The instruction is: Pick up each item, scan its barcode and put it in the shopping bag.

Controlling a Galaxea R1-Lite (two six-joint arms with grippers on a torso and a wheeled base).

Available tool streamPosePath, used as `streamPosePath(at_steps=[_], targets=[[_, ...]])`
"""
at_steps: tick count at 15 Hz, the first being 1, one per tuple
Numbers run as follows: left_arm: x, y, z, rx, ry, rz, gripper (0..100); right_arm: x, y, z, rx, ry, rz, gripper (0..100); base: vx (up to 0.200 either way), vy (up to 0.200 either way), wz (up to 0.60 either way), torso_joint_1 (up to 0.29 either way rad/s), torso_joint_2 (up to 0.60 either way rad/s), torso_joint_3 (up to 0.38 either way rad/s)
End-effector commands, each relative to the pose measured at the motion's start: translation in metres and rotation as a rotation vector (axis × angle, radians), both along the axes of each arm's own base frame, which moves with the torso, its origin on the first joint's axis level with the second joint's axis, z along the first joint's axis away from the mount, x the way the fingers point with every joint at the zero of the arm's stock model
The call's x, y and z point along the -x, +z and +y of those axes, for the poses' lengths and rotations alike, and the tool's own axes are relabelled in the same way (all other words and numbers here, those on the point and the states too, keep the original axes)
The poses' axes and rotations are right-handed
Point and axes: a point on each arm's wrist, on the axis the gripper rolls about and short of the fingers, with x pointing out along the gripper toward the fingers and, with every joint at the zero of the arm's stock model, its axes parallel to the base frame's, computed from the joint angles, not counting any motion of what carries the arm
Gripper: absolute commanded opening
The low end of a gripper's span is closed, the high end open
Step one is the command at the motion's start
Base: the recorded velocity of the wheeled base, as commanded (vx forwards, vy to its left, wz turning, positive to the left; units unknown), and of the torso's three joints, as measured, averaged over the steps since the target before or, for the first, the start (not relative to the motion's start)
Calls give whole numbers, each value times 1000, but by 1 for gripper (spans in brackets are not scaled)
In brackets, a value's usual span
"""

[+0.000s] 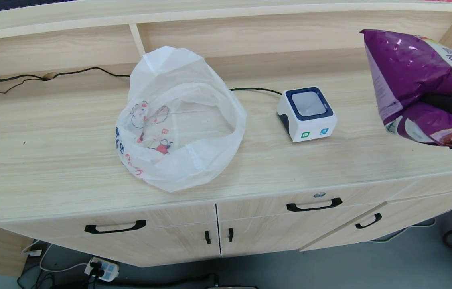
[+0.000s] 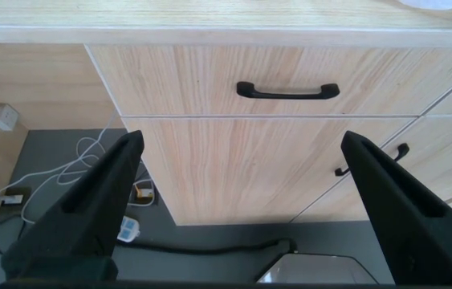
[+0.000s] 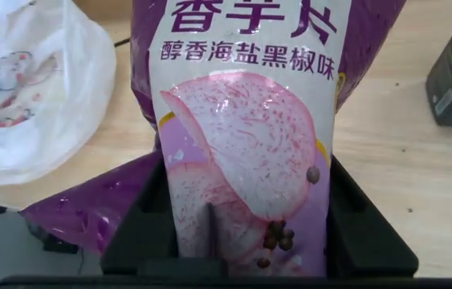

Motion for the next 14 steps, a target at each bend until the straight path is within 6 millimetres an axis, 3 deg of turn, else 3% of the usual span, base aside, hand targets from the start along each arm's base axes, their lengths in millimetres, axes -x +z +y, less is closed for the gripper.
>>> streamPosePath(at_steps=[1,4,7,11,14], targets=[[0,0,0,0,-2,1,100,61,-16,22,-117,163,-46,0,0,0,0,0,0,0],[0,0,0,-1,-2,1,100,90,-35,33,-234,319,9,0,0,0,0,0,0,0],[0,0,0,-1,-2,1,100,97,-20,46,-367,479,58,0,0,0,0,0,0,0],[0,0,0,-1,-2,1,100,75,-31,67,-437,552,216,0,0,0,0,0,0,0],[0,0,0,-1,-2,1,100,42,-27,91,-538,599,262,0,0,0,0,0,0,0]])
